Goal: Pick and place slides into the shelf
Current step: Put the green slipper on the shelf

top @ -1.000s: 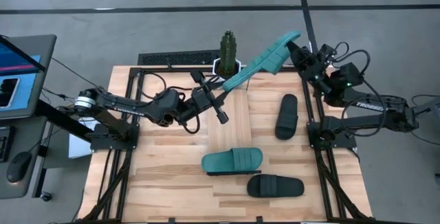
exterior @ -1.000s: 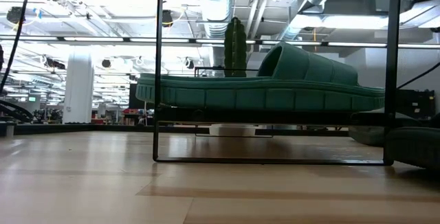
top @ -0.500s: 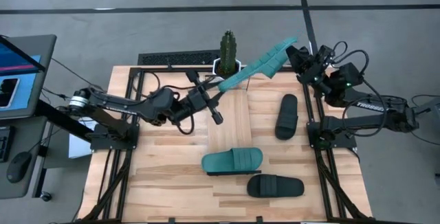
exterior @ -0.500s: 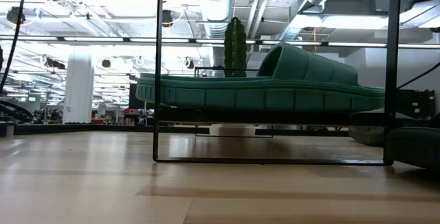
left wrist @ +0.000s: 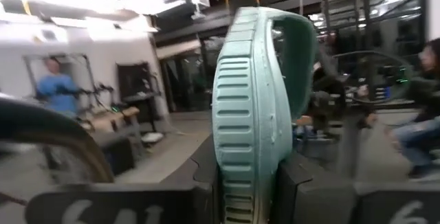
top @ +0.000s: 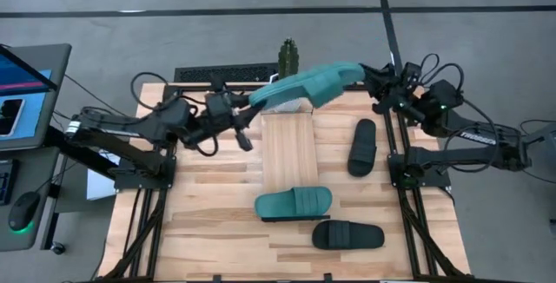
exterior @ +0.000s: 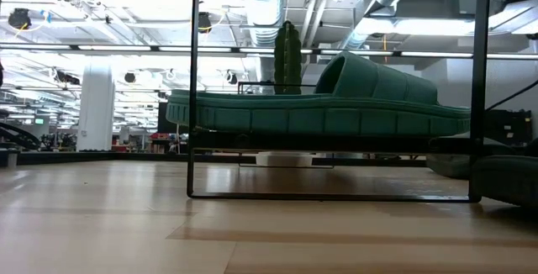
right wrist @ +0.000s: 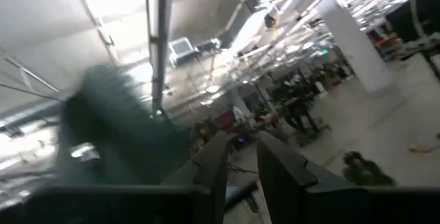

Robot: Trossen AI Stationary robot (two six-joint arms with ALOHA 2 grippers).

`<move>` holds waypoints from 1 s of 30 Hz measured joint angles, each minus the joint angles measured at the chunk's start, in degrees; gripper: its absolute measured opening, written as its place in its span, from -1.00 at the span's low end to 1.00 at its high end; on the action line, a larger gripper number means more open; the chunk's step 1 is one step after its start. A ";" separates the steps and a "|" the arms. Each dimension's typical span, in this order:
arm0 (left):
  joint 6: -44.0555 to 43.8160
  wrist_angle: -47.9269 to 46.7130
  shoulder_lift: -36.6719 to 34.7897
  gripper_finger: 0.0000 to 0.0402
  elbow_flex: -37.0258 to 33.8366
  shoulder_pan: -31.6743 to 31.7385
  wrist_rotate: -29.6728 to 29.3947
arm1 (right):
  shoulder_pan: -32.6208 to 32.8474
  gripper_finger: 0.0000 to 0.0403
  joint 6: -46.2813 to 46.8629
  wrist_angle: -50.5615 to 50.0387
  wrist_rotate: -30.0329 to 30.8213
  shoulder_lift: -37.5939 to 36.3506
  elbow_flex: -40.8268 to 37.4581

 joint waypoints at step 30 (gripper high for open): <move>-63.97 -35.09 -6.08 -0.76 -6.18 5.62 29.57 | -0.04 -0.65 -2.21 -32.30 1.40 -12.77 -0.02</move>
